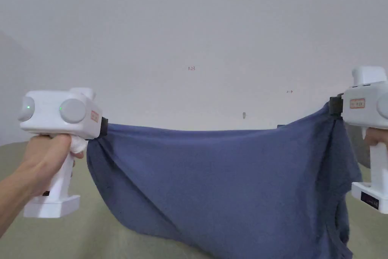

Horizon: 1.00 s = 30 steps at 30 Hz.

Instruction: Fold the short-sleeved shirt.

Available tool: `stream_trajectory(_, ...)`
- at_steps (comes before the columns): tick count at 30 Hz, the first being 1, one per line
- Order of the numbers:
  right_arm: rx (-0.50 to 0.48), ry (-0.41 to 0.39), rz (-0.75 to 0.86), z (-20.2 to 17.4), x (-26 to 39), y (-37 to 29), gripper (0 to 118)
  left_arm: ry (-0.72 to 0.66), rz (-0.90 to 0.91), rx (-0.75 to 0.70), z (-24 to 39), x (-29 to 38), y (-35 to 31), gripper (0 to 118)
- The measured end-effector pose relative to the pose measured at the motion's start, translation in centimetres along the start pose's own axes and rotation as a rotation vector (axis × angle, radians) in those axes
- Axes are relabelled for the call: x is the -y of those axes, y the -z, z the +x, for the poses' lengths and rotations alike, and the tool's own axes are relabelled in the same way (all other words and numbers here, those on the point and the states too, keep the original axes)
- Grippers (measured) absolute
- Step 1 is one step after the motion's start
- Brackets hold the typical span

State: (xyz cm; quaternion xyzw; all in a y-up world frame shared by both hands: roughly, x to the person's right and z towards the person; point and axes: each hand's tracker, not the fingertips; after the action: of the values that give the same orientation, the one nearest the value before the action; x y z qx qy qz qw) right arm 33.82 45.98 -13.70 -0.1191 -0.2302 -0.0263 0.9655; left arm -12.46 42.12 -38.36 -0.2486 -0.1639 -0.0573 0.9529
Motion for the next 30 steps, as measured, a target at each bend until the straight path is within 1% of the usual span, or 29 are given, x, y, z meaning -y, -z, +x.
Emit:
stream_trajectory(1, 0.009, 0.002, -0.003, 0.0, -0.6, 0.8, 1, 0.02, -0.01, -0.025, 0.4, -1.2, 0.3, 5)
stream_trajectory(3, 0.015, 0.007, -0.007, -0.2, -1.5, 2.4, 1, 0.018, 0.006, -0.037, 1.0, -2.8, 0.7, 5)
stream_trajectory(6, 0.045, -0.021, -0.001, -0.7, -3.2, 4.9, 1, 0.027, 0.023, -0.084, 1.5, -5.6, 1.2, 5)
stream_trajectory(12, 0.066, 0.002, 0.017, -1.5, -7.4, 10.7, 1, 0.04, 0.069, -0.139, 2.0, -10.7, 3.7, 5)
stream_trajectory(16, 0.066, -0.017, 0.033, -2.6, -10.2, 14.5, 1, 0.046, 0.087, -0.179, 2.3, -13.7, 5.8, 5)
stream_trajectory(18, 0.061, -0.006, 0.042, -3.0, -11.4, 16.1, 1, 0.034, 0.095, -0.195, 2.3, -15.3, 6.8, 5)
stream_trajectory(19, 0.07, -0.01, 0.045, -3.4, -11.8, 17.0, 1, -0.009, 0.112, -0.164, 2.1, -16.0, 7.3, 5)
stream_trajectory(20, 0.075, 0.002, 0.067, -3.6, -11.9, 17.6, 1, -0.025, 0.126, -0.153, 2.0, -16.5, 7.8, 5)
stream_trajectory(22, 0.058, 0.029, 0.065, -3.8, -12.5, 19.4, 1, -0.021, 0.102, -0.185, 2.1, -17.6, 9.3, 5)
stream_trajectory(23, 0.062, 0.021, 0.057, -4.1, -12.8, 20.2, 1, -0.011, 0.109, -0.208, 2.1, -18.0, 10.1, 5)
stream_trajectory(26, 0.064, 0.004, 0.061, -4.6, -13.2, 22.4, 1, -0.009, 0.124, -0.217, 1.9, -18.7, 12.0, 5)
stream_trajectory(28, 0.068, 0.017, 0.056, -4.9, -13.4, 23.8, 1, -0.003, 0.121, -0.224, 1.7, -18.6, 13.8, 5)
stream_trajectory(29, 0.044, 0.042, 0.07, -4.9, -13.1, 24.2, 1, 0.01, 0.113, -0.232, 1.8, -18.5, 14.7, 5)
stream_trajectory(30, 0.055, 0.029, 0.058, -5.2, -12.8, 24.9, 1, 0.011, 0.108, -0.233, 1.8, -18.2, 15.5, 5)
